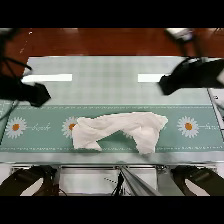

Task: Fold the shirts.

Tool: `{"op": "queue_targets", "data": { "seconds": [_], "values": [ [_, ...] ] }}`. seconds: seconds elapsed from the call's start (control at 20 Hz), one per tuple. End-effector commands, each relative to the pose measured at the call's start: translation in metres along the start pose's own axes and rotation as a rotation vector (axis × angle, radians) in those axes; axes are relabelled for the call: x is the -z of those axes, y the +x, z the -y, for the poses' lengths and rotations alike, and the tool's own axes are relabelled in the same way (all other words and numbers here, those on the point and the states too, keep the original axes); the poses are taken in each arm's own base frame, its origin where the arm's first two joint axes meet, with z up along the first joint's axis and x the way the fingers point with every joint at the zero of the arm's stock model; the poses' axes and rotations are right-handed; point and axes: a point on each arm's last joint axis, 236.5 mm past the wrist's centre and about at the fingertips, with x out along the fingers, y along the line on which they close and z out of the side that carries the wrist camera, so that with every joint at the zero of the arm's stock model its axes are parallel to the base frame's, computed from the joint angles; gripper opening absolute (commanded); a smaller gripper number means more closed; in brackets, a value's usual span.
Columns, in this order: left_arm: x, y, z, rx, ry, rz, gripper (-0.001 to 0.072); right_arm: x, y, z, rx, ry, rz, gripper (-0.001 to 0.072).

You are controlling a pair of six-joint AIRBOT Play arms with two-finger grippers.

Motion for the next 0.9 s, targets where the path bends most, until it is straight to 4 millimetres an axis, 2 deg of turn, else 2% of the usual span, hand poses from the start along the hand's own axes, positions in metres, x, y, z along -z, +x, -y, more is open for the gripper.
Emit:
{"op": "queue_targets", "data": {
  "seconds": [0.0, 0.05, 0.15, 0.25, 0.3, 0.35, 0.45, 0.6, 0.85],
  "values": [
    [0.06, 0.072, 0.003, 0.04, -0.054, -0.126, 0.0595, 0.057, -0.029, 0.115, 0.192, 0.293, -0.072, 0.0431],
    [0.078, 0.085, -0.001, 0.041, -0.092, -0.148, 0.0595, 0.059, -0.026, 0.121, 0.137, 0.403, -0.035, 0.0431],
    [0.103, 0.105, -0.004, 0.087, -0.187, -0.169, 0.0599, 0.053, -0.015, 0.119, -0.001, 0.545, 0.061, 0.0432],
    [0.119, 0.121, 0.015, 0.238, -0.262, -0.199, 0.0621, 0.058, 0.001, 0.113, -0.064, 0.583, 0.083, 0.0432],
    [0.123, 0.126, 0.027, 0.327, -0.294, -0.209, 0.0652, 0.068, 0.011, 0.109, -0.075, 0.587, 0.056, 0.0432],
    [0.126, 0.132, 0.04, 0.417, -0.332, -0.213, 0.072, 0.079, 0.02, 0.103, -0.089, 0.589, 0.024, 0.0432],
    [0.133, 0.145, 0.047, 0.491, -0.402, -0.22, 0.072, 0.103, 0.038, 0.091, -0.118, 0.601, -0.041, 0.0433],
    [0.147, 0.167, 0.048, 0.496, -0.45, -0.253, 0.072, 0.131, 0.057, 0.075, -0.152, 0.62, -0.115, 0.0438],
    [0.137, 0.19, 0.057, 0.563, -0.524, -0.245, 0.072, 0.153, 0.068, 0.061, -0.181, 0.641, -0.176, 0.0439]
  ]
}}
